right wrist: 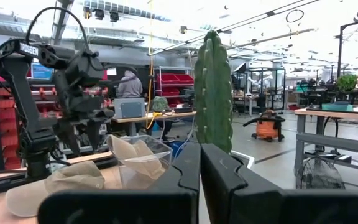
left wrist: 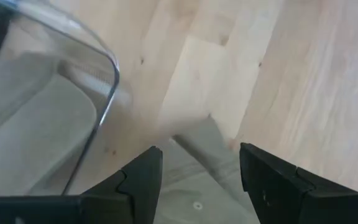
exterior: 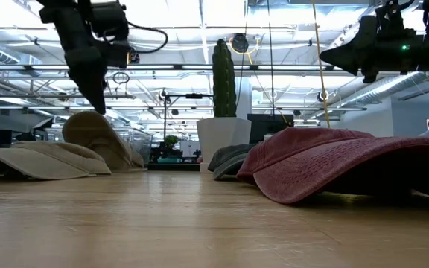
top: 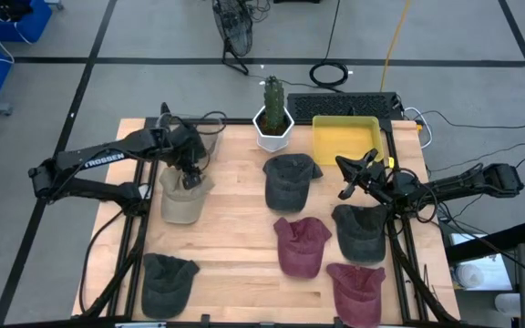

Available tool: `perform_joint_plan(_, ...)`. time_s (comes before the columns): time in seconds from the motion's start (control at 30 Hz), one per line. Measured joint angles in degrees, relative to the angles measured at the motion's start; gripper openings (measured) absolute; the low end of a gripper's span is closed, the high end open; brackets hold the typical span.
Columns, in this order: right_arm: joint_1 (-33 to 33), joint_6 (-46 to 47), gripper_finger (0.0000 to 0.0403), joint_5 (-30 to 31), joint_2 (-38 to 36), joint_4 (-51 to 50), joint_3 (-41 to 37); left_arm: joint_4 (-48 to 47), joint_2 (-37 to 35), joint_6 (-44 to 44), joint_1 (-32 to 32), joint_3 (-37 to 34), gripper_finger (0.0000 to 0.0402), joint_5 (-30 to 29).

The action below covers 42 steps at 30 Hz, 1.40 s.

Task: Pick & Place hat
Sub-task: Adjust the transparent bin on the table

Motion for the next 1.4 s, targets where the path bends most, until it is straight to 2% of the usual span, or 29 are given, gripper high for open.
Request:
perform_joint_plan(0.23, 0.0, 1.34, 0.0004, -0.02, 0.01, 0.24, 0.0, -0.63, 7.5, -0.61, 0.03, 0.0, 0.0216, -2.83)
perform_joint_plan(0.4, 0.0, 1.94, 0.0004, 0.0, 0.0, 0.21, 0.01, -0.56, 11.2, 0.33, 0.21, -0.02, 0.0216, -16.6)
perform_joint_plan(0.5, 0.0, 1.94, 0.0004, 0.0, 0.01, 0.17, 0.01, 0.19, 11.77, 0.07, 0.74, -0.02, 0.0216, -20.49)
perform_joint_plan(1.0, 0.0, 1.96, 0.0004, 0.04, 0.01, 0.2, 0.0, 3.36, 11.77, -6.39, 2.37, -0.04, 0.0216, -27.81)
perform_joint_plan(1.17, 0.0, 2.18, 0.0004, 0.02, 0.01, 0.2, 0.01, 6.53, 11.77, -7.39, 2.31, -0.04, 0.0216, -27.36)
perform_joint_plan(1.4, 0.02, 2.12, 0.0004, 0.04, 0.01, 0.19, 0.0, 6.35, 11.77, -8.53, 2.05, -0.04, 0.0216, -25.47)
